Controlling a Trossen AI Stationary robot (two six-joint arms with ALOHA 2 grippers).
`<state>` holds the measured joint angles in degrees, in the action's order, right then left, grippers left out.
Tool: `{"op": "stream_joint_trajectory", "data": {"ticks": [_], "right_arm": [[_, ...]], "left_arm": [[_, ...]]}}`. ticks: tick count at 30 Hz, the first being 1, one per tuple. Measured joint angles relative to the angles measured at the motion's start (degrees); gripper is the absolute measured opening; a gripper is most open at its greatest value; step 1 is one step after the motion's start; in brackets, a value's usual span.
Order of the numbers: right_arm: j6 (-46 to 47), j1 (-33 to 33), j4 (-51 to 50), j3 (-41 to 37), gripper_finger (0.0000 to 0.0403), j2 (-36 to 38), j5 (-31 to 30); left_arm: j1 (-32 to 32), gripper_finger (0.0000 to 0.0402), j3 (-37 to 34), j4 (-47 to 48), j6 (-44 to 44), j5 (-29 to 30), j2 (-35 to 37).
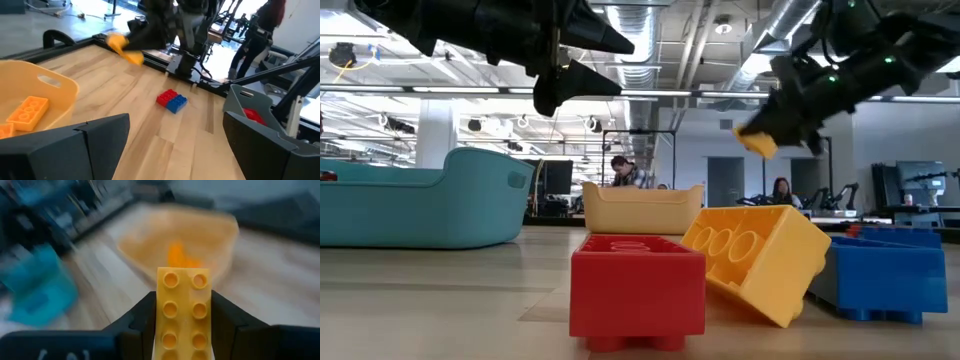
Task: Sort & place blocks by color
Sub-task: Put the yellow game piece into the orange bin
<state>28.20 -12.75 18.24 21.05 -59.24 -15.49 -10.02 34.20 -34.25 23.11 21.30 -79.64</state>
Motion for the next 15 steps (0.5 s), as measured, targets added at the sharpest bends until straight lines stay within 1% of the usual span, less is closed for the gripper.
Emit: {"op": "stream_joint_trajectory", "data": {"ticks": [6, 10, 15], "right_arm": [[-1.7, -5.4, 15.7, 0.3, 0.0135, -5.9, 5.3], [-2.1, -7.9, 16.8, 4.4, 0.0138, -11.8, 6.1], [-5.2, -8.7, 16.4, 12.0, 0.0151, -20.7, 9.6]], "left_arm": [[0.0, 0.0309, 0.0, -0.1, 0.9, -1.1, 0.0], [0.4, 0.0309, 0.0, -0.2, 0.9, -0.7, 0.0], [1.1, 0.0309, 0.0, -0.2, 1.5, -0.6, 0.0]]}}
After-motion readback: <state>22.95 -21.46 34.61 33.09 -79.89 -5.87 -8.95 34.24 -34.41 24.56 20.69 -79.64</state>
